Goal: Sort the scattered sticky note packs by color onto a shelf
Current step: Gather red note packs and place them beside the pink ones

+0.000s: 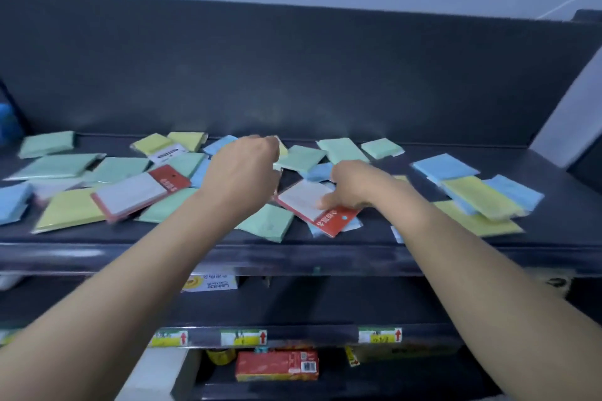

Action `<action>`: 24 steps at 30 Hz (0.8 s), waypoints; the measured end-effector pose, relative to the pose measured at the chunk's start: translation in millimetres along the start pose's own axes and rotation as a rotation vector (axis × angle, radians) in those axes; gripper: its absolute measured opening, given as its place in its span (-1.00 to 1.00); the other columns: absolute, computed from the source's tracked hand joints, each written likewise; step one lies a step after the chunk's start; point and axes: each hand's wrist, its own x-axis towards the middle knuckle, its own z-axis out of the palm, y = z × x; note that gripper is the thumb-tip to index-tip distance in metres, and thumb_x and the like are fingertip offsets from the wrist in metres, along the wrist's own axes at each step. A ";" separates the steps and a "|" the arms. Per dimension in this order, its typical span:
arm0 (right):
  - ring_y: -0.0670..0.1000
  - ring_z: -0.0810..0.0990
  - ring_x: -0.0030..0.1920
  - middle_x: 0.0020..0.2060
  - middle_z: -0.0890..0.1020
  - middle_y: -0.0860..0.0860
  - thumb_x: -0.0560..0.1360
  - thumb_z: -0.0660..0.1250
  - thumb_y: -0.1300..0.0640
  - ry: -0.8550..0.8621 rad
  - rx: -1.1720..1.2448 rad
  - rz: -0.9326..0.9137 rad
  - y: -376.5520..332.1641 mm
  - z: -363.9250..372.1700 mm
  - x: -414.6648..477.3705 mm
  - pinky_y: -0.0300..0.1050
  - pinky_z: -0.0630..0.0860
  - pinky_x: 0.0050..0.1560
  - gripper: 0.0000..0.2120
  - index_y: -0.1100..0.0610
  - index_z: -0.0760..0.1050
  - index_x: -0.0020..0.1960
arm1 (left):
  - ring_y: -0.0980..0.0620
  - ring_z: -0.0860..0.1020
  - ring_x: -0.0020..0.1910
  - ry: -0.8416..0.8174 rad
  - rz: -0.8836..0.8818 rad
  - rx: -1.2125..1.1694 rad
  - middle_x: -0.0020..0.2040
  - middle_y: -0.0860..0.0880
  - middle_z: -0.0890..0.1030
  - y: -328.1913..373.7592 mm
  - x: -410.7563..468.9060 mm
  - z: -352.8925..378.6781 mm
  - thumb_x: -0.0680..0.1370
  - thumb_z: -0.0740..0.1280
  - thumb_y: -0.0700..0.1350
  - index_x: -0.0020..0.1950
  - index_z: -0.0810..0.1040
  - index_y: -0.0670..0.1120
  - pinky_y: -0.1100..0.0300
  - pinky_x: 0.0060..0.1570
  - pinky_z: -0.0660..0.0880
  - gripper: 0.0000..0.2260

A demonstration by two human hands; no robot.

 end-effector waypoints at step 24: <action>0.16 0.62 -0.15 -0.11 0.58 0.12 0.53 0.29 0.08 0.303 0.273 -0.345 -55.6 -56.4 40.1 -0.01 0.50 -0.26 -0.81 0.20 0.41 0.00 | -0.12 0.50 -0.05 -0.098 -0.441 0.025 -0.02 -0.09 0.58 -71.4 -25.3 -4.1 0.53 0.27 -0.12 0.00 0.50 -0.13 0.08 -0.10 0.46 -0.88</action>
